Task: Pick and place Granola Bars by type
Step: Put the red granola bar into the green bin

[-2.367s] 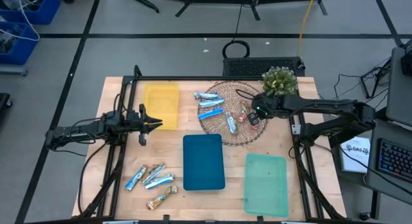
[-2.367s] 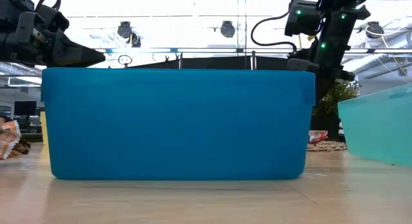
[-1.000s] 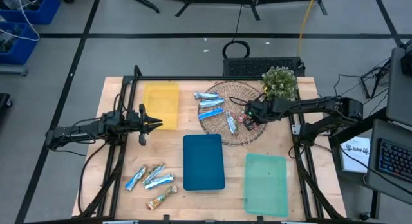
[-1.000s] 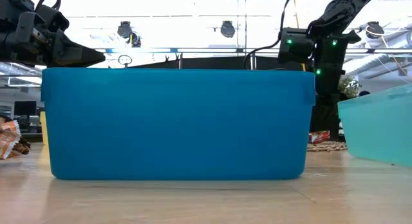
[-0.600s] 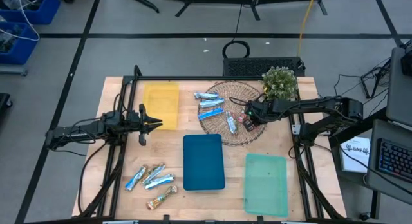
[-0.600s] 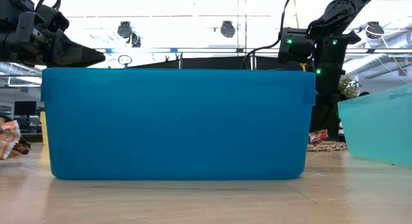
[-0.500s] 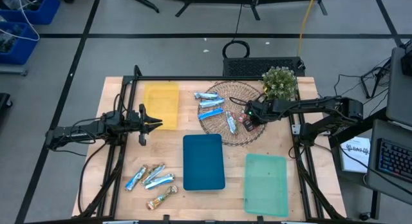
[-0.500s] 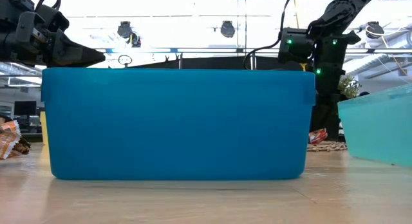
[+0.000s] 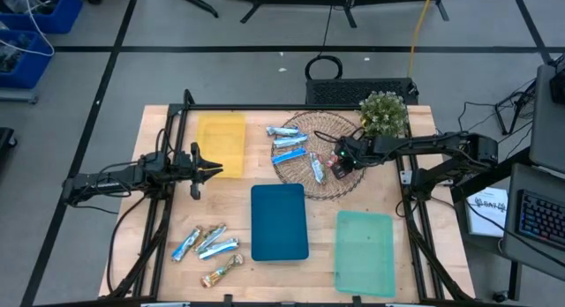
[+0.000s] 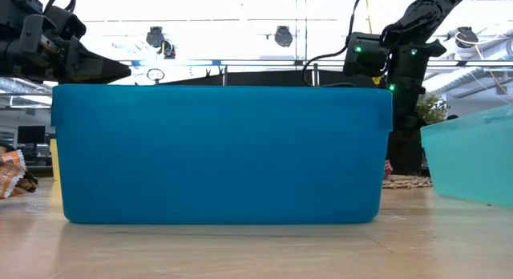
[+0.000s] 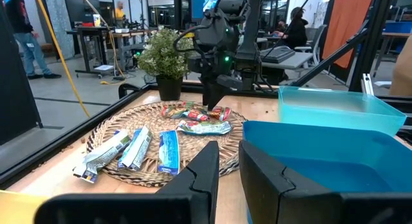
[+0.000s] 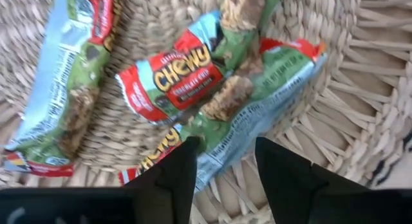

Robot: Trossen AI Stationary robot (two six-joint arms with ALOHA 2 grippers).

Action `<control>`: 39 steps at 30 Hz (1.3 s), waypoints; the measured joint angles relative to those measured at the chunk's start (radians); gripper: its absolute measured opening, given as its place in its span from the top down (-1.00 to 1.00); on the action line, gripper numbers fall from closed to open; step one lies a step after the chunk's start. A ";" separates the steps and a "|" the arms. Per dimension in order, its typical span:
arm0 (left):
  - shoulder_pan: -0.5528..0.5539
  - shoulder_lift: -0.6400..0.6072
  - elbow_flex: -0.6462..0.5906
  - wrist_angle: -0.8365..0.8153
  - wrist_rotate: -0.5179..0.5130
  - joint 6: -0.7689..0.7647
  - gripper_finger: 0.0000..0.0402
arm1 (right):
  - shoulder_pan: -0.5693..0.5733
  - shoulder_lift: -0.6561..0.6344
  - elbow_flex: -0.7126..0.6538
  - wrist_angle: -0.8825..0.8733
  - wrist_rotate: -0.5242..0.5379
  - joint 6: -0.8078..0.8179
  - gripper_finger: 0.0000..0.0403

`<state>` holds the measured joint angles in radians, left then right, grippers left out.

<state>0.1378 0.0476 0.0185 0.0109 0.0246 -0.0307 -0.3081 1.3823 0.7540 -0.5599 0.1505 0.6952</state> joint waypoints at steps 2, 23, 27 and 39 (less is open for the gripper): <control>0.000 0.000 0.000 0.000 0.000 0.000 0.67 | 0.000 0.000 0.000 0.007 0.000 0.000 0.29; 0.000 0.000 0.000 0.000 0.000 0.000 0.67 | 0.000 0.000 -0.076 0.137 -0.013 0.000 0.31; 0.000 0.000 0.000 0.000 0.000 0.000 0.67 | 0.000 0.000 -0.084 0.159 -0.021 0.000 0.31; 0.000 0.000 0.000 0.000 0.000 0.000 0.67 | 0.000 0.000 -0.085 0.168 -0.021 -0.003 0.68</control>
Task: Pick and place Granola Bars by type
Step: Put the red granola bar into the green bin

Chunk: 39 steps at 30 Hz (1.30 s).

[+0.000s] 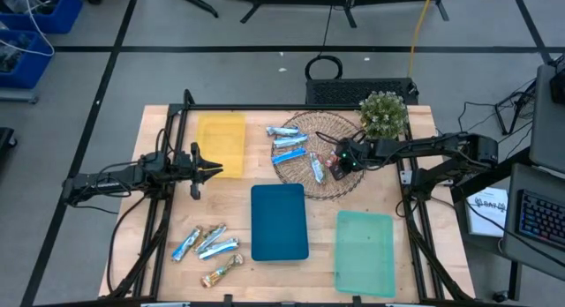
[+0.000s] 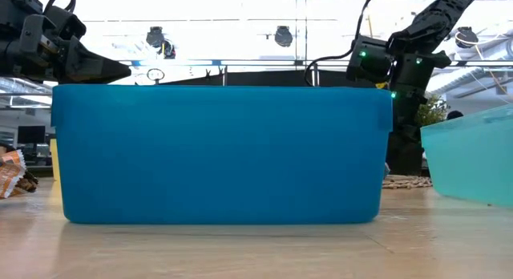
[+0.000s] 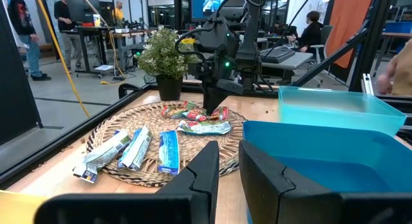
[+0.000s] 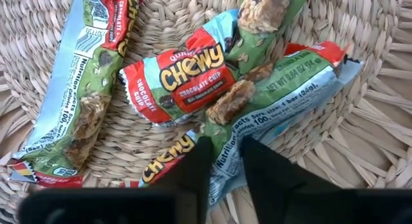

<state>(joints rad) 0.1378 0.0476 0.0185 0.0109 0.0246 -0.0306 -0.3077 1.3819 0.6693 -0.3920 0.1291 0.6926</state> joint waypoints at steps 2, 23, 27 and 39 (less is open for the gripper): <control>0.000 0.000 0.000 0.000 0.000 0.000 0.67 | 0.000 0.000 0.000 0.000 0.000 -0.005 0.81; 0.000 0.000 0.000 0.000 0.000 0.000 0.67 | 0.048 -0.195 -0.001 -0.004 0.031 -0.144 1.00; 0.000 0.000 0.000 0.000 0.000 0.000 0.67 | 0.078 -0.273 -0.001 -0.001 0.031 -0.175 1.00; 0.000 0.000 0.000 0.000 0.000 0.000 0.67 | 0.224 -0.523 -0.001 -0.002 0.147 -0.298 1.00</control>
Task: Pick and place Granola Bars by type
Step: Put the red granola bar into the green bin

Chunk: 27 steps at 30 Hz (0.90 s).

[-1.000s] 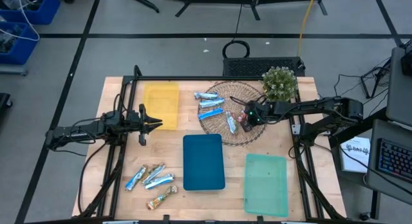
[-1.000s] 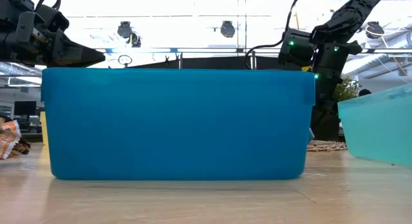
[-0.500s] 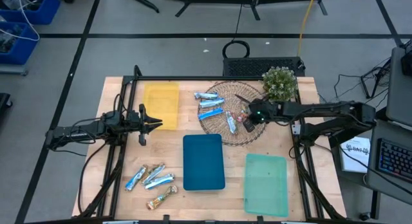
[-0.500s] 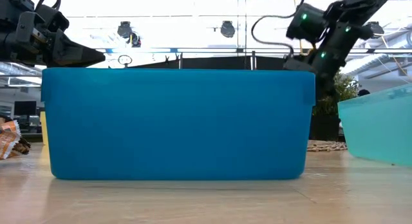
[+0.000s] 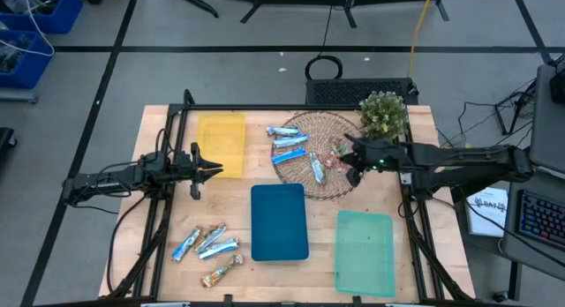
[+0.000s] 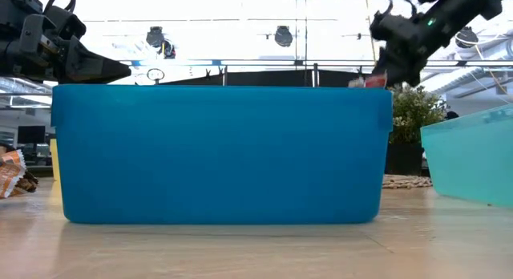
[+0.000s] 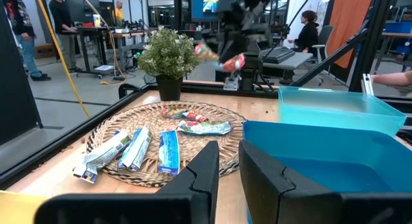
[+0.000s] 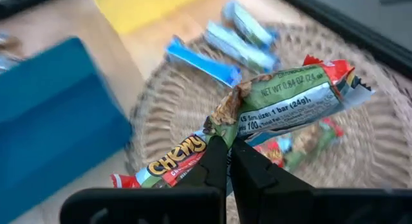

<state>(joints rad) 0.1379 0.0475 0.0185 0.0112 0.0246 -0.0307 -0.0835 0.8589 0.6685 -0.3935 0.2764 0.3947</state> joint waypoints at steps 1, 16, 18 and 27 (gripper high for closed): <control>0.000 0.000 0.000 0.000 0.000 0.000 0.67 | 0.017 -0.023 0.000 -0.001 0.018 -0.009 1.00; 0.000 0.000 0.000 0.000 0.000 0.000 0.67 | 0.129 -0.450 -0.231 0.121 0.026 -0.080 1.00; 0.000 0.000 0.000 0.000 0.000 0.000 0.67 | 0.136 -0.496 -0.262 0.179 -0.009 -0.102 1.00; 0.000 0.000 0.000 0.000 0.000 0.000 0.67 | 0.163 -0.599 -0.376 0.349 -0.179 -0.181 1.00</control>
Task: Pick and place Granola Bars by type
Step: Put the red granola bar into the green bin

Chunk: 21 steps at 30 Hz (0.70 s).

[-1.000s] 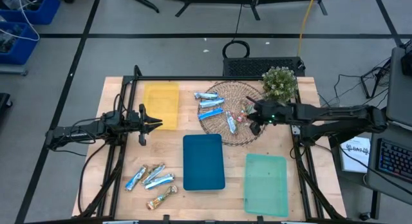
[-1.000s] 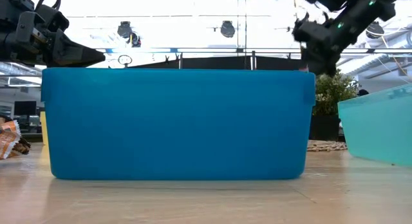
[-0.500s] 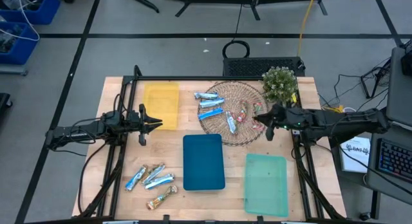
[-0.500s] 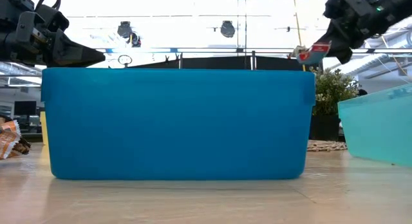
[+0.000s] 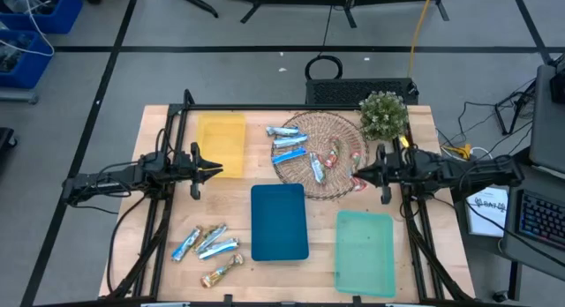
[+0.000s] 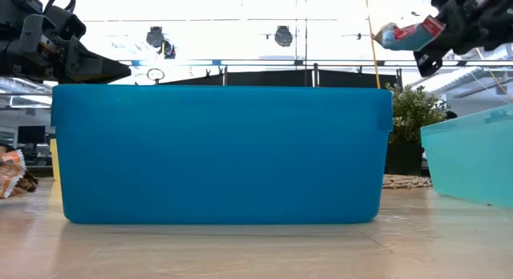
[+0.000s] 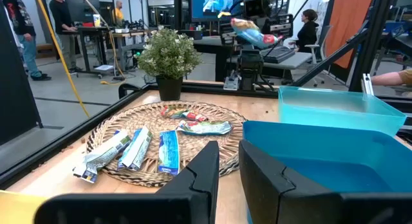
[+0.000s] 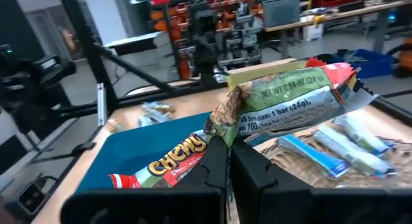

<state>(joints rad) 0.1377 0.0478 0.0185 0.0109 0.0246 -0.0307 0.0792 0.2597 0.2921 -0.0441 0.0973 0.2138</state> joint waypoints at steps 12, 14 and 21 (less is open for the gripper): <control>0.000 0.000 0.000 0.000 0.000 0.000 0.67 | 0.012 -0.033 -0.092 0.230 -0.415 0.032 1.00; 0.000 0.000 0.000 0.000 0.000 0.000 0.67 | 0.020 -0.032 -0.092 0.229 -0.443 0.050 1.00; 0.000 0.000 0.000 0.000 0.000 0.000 0.67 | 0.084 -0.023 -0.092 0.236 -0.515 0.165 1.00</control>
<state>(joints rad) 0.1379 0.0475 0.0185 0.0109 0.0246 -0.0304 0.1631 0.2366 0.2001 0.1917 -0.4177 0.3788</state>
